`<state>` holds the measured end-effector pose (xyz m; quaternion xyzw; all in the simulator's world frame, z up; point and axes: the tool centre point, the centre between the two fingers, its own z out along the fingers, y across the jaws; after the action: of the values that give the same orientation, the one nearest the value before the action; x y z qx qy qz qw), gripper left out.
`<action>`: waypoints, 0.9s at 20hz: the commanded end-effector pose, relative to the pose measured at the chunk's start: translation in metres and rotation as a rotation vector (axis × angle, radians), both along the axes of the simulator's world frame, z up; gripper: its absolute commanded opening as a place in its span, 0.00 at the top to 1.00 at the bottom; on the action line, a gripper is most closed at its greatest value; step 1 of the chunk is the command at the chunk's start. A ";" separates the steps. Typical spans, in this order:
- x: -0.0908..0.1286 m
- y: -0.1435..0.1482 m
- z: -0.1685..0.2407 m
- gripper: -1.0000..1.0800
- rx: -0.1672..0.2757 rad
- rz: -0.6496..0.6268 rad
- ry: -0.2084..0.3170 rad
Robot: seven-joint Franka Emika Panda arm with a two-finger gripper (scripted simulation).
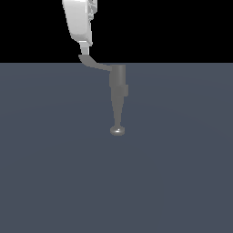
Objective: Turn on the faucet by rotating a designated handle.
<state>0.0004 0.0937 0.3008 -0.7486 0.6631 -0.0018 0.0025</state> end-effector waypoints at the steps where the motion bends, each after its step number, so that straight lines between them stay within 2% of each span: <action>1: -0.010 -0.001 -0.001 1.00 -0.001 0.001 0.006; 6: -0.024 -0.003 -0.001 1.00 -0.001 0.000 0.006; 8: -0.019 -0.002 0.001 1.00 0.000 0.001 -0.001; 18: -0.045 -0.034 0.000 1.00 -0.001 0.001 0.002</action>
<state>-0.0402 0.0724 0.3014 -0.7531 0.6579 -0.0021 0.0036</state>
